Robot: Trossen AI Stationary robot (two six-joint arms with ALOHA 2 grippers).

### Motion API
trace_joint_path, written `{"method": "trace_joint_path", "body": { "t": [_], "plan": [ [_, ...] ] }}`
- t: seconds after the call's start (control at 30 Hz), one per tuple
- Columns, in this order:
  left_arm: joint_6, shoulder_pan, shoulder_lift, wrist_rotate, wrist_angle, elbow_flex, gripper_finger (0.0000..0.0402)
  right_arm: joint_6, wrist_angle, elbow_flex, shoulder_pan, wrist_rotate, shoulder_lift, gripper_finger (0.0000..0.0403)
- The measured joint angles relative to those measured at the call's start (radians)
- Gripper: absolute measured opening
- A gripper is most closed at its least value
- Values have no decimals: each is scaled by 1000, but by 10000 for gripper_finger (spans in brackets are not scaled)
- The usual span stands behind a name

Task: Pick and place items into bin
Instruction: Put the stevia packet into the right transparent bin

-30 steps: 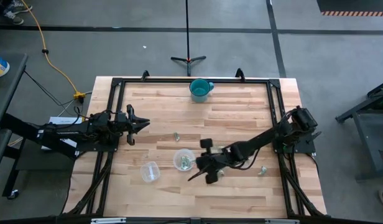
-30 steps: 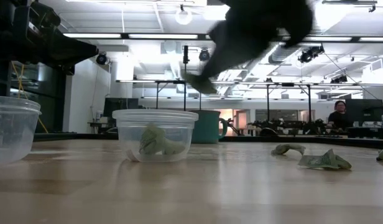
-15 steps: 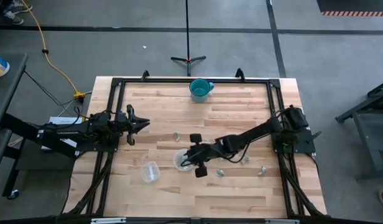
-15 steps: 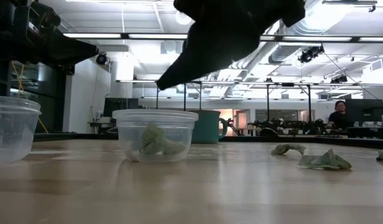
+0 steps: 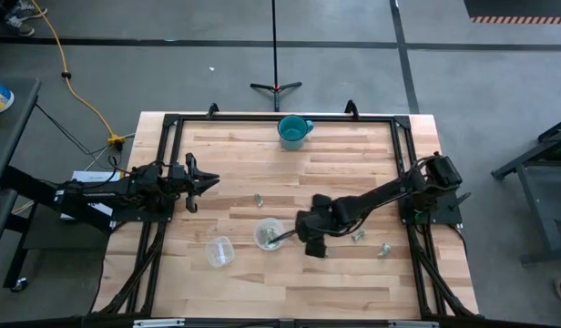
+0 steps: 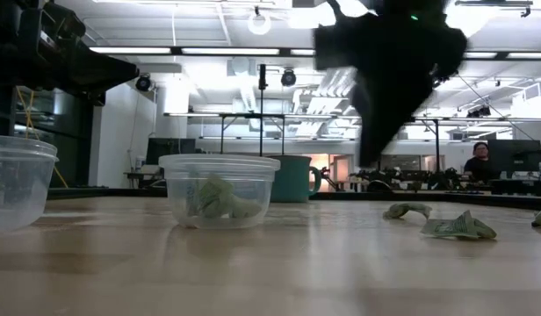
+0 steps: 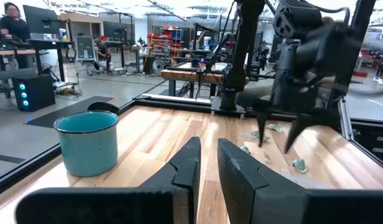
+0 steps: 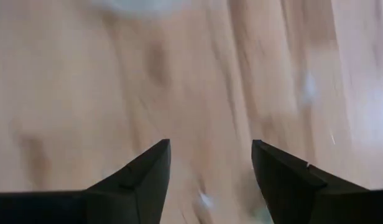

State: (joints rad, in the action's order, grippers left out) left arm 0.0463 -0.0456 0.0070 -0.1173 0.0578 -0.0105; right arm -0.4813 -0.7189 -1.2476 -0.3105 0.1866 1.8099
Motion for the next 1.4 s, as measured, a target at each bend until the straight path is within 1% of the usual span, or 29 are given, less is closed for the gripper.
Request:
{"method": "trace_joint_path", "body": {
  "t": [0.07, 0.17, 0.23, 0.33, 0.5, 0.57, 0.63, 0.7, 0.8, 0.87, 0.93, 0.97, 1.07, 1.1, 1.17, 1.23, 1.33, 1.4],
  "plan": [
    [0, 0, 0, 0, 0, 0, 92, -50, -62, 27, -5, 13, -1, 216],
    [0, 0, 0, 0, 0, 0, 92, -100, -99, 67, -4, 44, -1, 216],
    [0, 0, 0, 0, 0, 0, 92, -102, -85, 99, -1, 68, -2, 216],
    [0, 0, 0, 0, 0, 0, 92, -101, -71, 145, 14, 71, -1, 216],
    [0, 0, 0, 0, 0, 0, 92, -105, -10, 215, 53, 65, -6, 215],
    [0, 0, 0, 0, 0, 0, 92, -84, 31, 231, 62, 40, -7, 207],
    [0, 0, 0, 0, 0, 0, 92, -58, 67, 243, 68, 14, -8, 190],
    [0, 0, 0, -1, 0, 0, 92, -44, 80, 245, 70, -1, -8, 164],
    [0, 0, 0, -3, 0, 0, 92, -39, 90, 245, 70, -15, -6, 110],
    [0, 0, 0, -5, 0, 0, 92, -31, 100, 244, 70, -19, -8, 64],
    [0, 0, 0, -5, 0, 0, 92, 8, 122, 233, 64, -6, -5, 20],
    [0, 0, 0, -5, 0, 0, 92, 40, 145, 223, 59, 11, -3, 12],
    [0, 0, 0, -6, 0, 0, 92, 128, 244, 177, 47, 73, 1, 23],
    [0, 0, 0, -6, 0, 0, 92, 168, 291, 161, 44, 77, -1, 25],
    [0, 0, 0, -6, 0, 0, 92, 249, 375, 126, 38, 77, -2, 15],
    [0, 0, 0, -8, 0, 0, 92, 328, 421, 92, 32, 73, -2, 5],
    [0, 0, 0, -8, 0, 0, 92, 397, 559, 62, 29, 57, -2, 14],
    [0, 0, 0, -8, 0, 0, 92, 437, 656, 62, 31, 23, 2, 15]
  ]
}}
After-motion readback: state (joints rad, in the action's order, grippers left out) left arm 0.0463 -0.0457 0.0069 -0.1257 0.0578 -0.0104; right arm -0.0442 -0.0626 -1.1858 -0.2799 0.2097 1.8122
